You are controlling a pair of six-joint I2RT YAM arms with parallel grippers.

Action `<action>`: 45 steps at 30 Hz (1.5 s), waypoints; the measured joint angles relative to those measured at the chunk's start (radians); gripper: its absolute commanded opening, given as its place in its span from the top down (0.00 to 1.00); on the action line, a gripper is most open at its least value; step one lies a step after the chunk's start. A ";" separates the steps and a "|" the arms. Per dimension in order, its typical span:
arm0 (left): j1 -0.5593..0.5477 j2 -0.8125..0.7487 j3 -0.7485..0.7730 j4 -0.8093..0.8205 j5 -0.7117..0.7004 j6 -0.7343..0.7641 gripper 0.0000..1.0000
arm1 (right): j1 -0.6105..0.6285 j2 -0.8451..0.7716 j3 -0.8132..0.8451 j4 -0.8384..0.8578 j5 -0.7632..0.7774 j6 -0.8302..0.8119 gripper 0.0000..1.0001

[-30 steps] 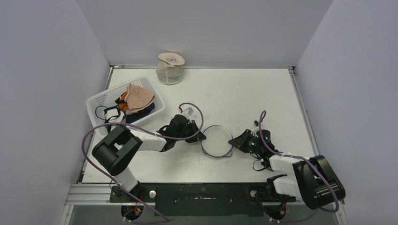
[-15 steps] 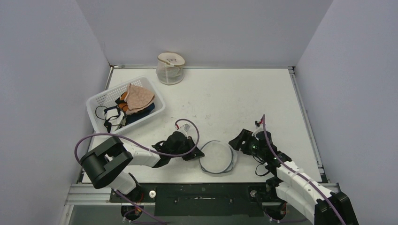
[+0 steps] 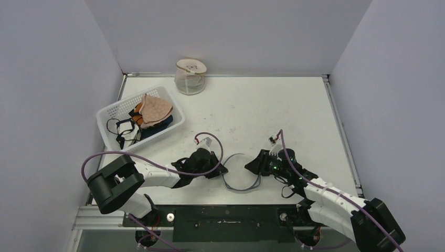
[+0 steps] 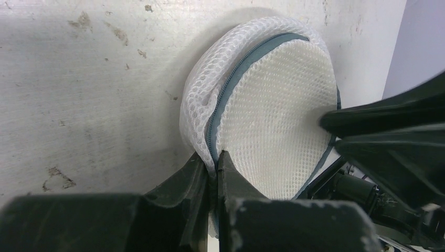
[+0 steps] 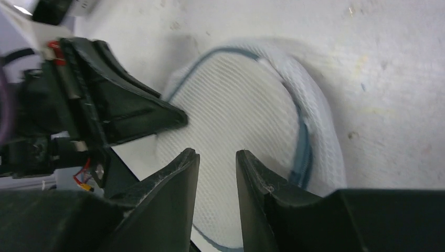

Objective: Unzip the laundry bag and remove the bra
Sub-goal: Close the laundry bag at the center of the board.

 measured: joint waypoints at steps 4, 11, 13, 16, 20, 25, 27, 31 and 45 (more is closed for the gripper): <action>-0.003 -0.010 0.000 -0.010 -0.019 0.001 1.00 | 0.002 0.126 -0.079 0.080 0.005 0.035 0.67; -0.008 -0.020 0.000 -0.011 -0.046 0.006 1.00 | 0.004 0.227 -0.093 0.198 0.067 0.082 0.66; -0.008 -0.029 0.000 -0.014 -0.053 0.010 0.99 | 0.009 0.244 -0.093 0.214 0.085 0.093 0.66; -0.009 -0.069 0.000 -0.042 -0.061 0.021 0.72 | 0.016 0.257 -0.093 0.226 0.111 0.105 0.66; -0.012 -0.192 0.001 -0.154 -0.092 0.066 0.42 | 0.021 0.272 -0.093 0.238 0.134 0.111 0.66; -0.012 -0.368 0.032 -0.357 -0.167 0.117 0.33 | 0.030 0.293 -0.084 0.248 0.158 0.115 0.65; -0.012 -0.440 0.050 -0.430 -0.199 0.141 0.39 | 0.035 0.301 -0.079 0.251 0.168 0.115 0.65; -0.013 -0.520 0.063 -0.436 -0.198 0.178 0.64 | 0.048 0.313 -0.068 0.251 0.189 0.114 0.64; 0.008 -0.010 0.089 -0.011 0.077 0.233 1.00 | 0.061 0.337 -0.066 0.288 0.212 0.111 0.63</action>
